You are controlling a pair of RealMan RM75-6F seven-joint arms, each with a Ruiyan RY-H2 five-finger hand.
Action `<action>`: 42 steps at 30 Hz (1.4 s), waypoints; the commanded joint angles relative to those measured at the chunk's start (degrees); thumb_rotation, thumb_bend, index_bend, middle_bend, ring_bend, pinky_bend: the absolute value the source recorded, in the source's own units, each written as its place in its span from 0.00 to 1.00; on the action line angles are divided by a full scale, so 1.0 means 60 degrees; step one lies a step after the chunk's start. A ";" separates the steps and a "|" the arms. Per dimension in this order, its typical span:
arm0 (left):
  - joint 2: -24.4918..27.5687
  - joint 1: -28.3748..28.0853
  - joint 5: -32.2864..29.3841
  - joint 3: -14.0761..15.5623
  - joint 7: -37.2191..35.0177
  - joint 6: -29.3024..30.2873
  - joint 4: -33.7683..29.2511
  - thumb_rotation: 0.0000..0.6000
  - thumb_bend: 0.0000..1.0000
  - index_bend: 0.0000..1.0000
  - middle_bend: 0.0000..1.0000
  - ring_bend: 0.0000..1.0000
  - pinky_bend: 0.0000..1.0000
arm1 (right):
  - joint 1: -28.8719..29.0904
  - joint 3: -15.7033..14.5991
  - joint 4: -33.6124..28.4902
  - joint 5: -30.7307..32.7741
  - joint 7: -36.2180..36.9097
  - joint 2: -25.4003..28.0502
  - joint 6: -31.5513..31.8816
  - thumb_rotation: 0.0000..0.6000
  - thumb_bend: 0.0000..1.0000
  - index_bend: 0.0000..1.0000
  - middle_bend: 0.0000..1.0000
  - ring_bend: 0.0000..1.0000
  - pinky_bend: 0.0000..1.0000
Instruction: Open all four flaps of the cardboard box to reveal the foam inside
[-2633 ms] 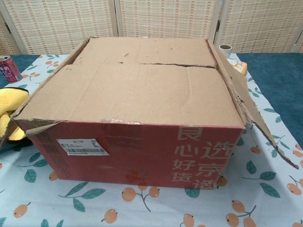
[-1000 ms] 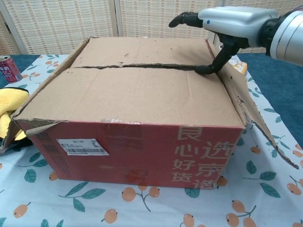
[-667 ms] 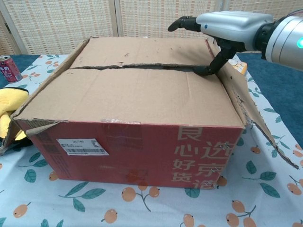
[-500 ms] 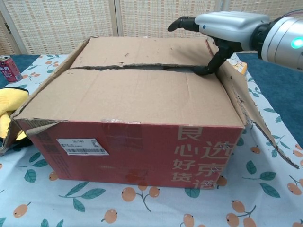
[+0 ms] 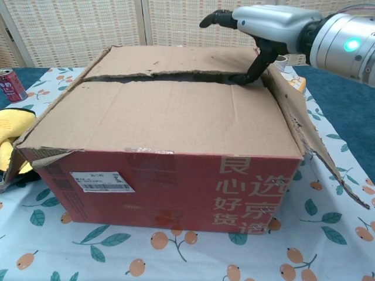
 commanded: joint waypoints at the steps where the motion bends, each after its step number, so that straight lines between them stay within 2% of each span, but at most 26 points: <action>1: -0.0001 -0.0001 0.0007 0.0000 0.0006 -0.0007 -0.0001 1.00 0.52 0.00 0.03 0.02 0.01 | -0.0022 0.0084 -0.0150 -0.0110 0.0117 0.0117 0.0137 1.00 0.38 0.00 0.00 0.00 0.00; 6: 0.0002 0.0021 -0.0063 -0.0038 0.0048 0.0006 0.0007 1.00 0.52 0.00 0.03 0.02 0.01 | 0.0034 0.0335 -0.0278 -0.0148 0.0317 0.0314 0.0262 1.00 0.38 0.00 0.00 0.00 0.00; 14: 0.0047 0.0139 -0.0315 -0.0101 -0.0093 0.0041 0.0005 1.00 0.52 0.00 0.03 0.02 0.01 | 0.0460 0.1044 -0.0104 0.0318 0.0564 0.0524 0.0142 1.00 0.38 0.00 0.00 0.00 0.00; 20: 0.0178 0.0201 -0.0389 -0.0130 -0.0836 0.0089 0.0121 1.00 0.52 0.00 0.03 0.02 0.01 | 0.1052 0.1609 0.0562 0.0929 0.0849 0.0528 -0.0357 1.00 0.38 0.00 0.00 0.00 0.00; 24: 0.0237 0.0126 -0.0683 -0.0215 -0.1035 -0.0211 0.0189 1.00 0.52 0.00 0.03 0.02 0.01 | 0.1476 0.1925 0.1315 0.1347 0.1139 0.0502 -0.0796 1.00 0.38 0.00 0.00 0.00 0.00; 32: 0.0335 -0.0093 -0.1430 -0.0473 -0.1602 -0.0983 0.0442 1.00 0.52 0.00 0.03 0.02 0.01 | 0.2413 0.2426 0.3649 0.1952 0.2180 0.0164 -0.1924 1.00 0.38 0.00 0.00 0.00 0.00; 37: 0.0375 -0.0248 -0.1804 -0.0603 -0.1939 -0.1474 0.0647 1.00 0.52 0.00 0.03 0.01 0.01 | 0.2948 0.2399 0.5356 0.2022 0.2650 -0.0245 -0.2547 1.00 0.38 0.00 0.00 0.00 0.00; 42: 0.0370 -0.0341 -0.1918 -0.0652 -0.1917 -0.1679 0.0724 1.00 0.52 0.00 0.02 0.01 0.01 | 0.2848 0.2226 0.5869 0.1470 0.3709 -0.0360 -0.2735 1.00 0.38 0.00 0.00 0.00 0.00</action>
